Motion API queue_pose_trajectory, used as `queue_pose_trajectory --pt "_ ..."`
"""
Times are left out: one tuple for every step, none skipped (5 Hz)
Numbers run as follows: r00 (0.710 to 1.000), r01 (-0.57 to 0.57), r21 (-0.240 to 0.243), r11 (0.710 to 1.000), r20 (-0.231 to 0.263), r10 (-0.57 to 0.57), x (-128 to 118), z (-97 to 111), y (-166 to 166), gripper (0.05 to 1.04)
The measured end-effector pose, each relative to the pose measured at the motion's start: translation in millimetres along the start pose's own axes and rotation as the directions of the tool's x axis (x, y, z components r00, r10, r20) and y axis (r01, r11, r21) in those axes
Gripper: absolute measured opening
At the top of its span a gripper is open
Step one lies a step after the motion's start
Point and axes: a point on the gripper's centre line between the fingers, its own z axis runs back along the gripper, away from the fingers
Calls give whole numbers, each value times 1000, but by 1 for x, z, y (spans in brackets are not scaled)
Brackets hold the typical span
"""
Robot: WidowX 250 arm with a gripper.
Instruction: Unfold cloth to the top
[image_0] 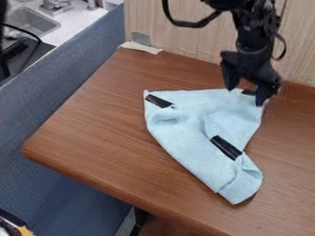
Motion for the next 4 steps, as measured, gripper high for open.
queue_pose_trajectory --pt "1000 8 31 999 15 -8 0 25 5 999" --pt "998 17 39 999 62 -19 -7 59 5 999" --pt "996 -10 37 999 87 6 -21 82 22 999" --pt "996 -4 34 999 91 1 -20 82 20 999"
